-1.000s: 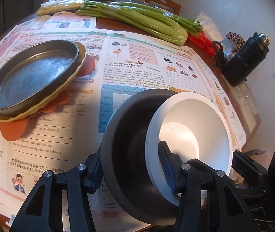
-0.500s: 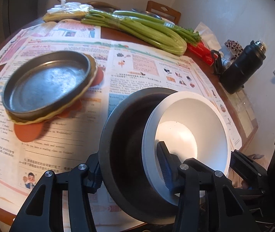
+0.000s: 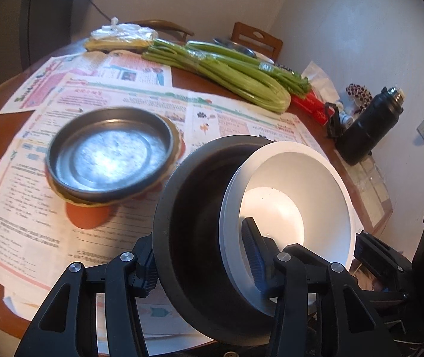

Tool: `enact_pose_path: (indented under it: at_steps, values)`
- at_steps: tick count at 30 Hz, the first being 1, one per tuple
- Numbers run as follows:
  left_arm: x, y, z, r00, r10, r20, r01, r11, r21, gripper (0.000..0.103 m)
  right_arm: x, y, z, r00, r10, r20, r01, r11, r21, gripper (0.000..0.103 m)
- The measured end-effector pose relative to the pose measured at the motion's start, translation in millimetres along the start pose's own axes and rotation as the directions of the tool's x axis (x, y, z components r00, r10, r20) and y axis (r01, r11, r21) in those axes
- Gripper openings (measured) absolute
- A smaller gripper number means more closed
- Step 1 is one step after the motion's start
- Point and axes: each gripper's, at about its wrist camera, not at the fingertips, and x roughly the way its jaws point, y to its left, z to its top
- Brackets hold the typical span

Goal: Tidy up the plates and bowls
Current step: 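Lift the nested bowls with the left gripper and carry them toward the plate stack, then lower the nested bowls onto the steel pan with the left gripper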

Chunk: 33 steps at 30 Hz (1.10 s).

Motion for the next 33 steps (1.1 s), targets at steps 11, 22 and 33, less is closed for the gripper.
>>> enact_pose_path:
  at_steps: [11, 22, 33]
  values:
    - [-45.1, 5.7, 24.9, 0.995, 0.034, 0.092, -0.034, 0.999, 0.006, 0.051, -12.4, 29.9, 27.5, 0.998, 0.035, 0.044, -0.032, 0.997, -0.064, 0.060]
    - [-71.4, 20.0, 51.7, 0.986, 0.068, 0.150, -0.072, 0.997, 0.018, 0.051, -12.4, 54.7, 61.3, 0.995, 0.074, 0.072, -0.066, 0.993, -0.101, 0.060]
    - [-60.1, 52.4, 71.0, 0.984, 0.119, 0.135, -0.121, 0.993, 0.005, 0.051, 23.5, 67.5, 81.1, 0.992, 0.120, 0.039, -0.115, 0.987, -0.111, 0.060]
